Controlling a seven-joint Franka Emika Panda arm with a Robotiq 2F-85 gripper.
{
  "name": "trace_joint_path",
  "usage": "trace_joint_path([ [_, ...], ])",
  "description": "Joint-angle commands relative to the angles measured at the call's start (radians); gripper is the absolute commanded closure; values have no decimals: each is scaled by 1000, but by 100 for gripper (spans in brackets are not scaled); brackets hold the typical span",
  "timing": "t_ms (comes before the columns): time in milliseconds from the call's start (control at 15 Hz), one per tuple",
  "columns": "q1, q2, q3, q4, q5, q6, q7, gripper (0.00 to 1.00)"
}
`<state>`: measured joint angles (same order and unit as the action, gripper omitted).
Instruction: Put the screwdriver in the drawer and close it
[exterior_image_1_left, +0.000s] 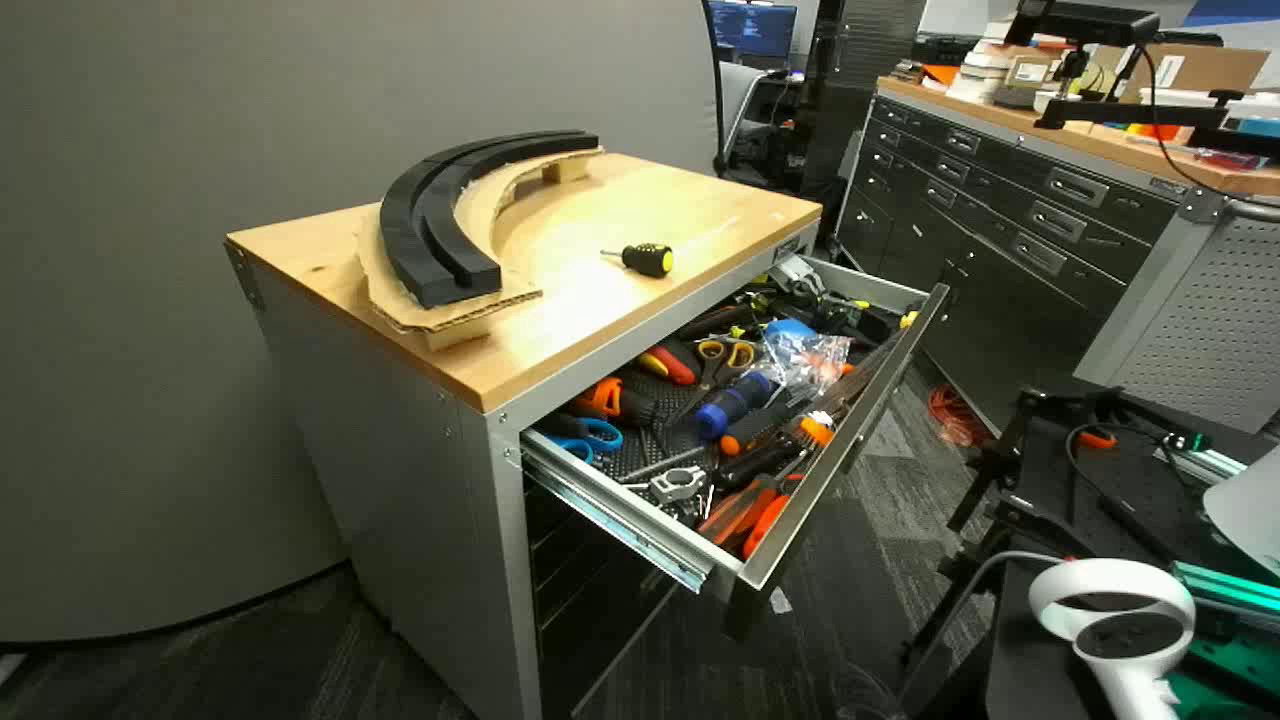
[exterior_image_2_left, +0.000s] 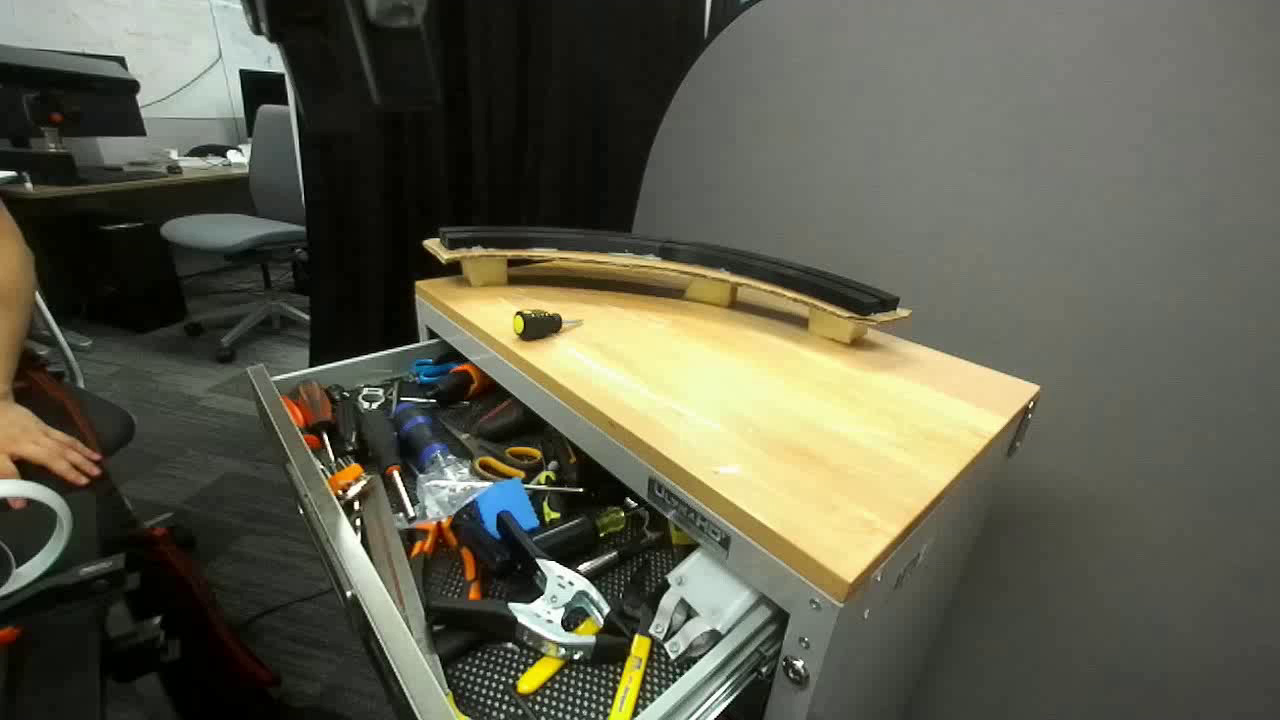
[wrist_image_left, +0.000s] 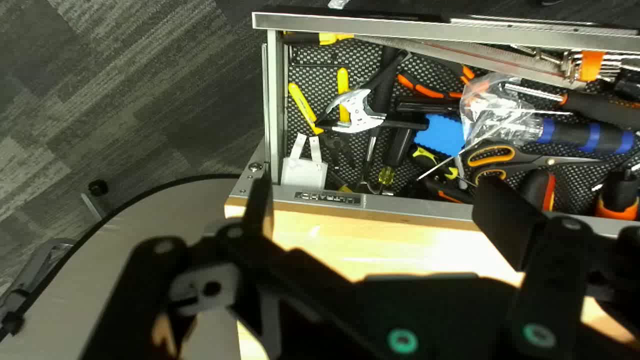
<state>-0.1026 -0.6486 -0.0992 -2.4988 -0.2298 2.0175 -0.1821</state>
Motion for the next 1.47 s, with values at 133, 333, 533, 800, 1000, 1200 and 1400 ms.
trace_joint_path([
  [133, 6, -4, -4, 18, -3, -3, 3, 0],
  [333, -24, 4, 15, 7, -10, 36, 96, 0],
  [533, -3, 86, 76, -29, 32, 124, 282, 0],
  [800, 71, 280, 182, 0, 103, 274, 433, 0],
  [1000, 123, 448, 247, 57, 137, 431, 497, 0],
  [1200, 138, 572, 281, 113, 93, 581, 582, 0],
  [1400, 147, 650, 279, 152, -10, 732, 684, 0],
])
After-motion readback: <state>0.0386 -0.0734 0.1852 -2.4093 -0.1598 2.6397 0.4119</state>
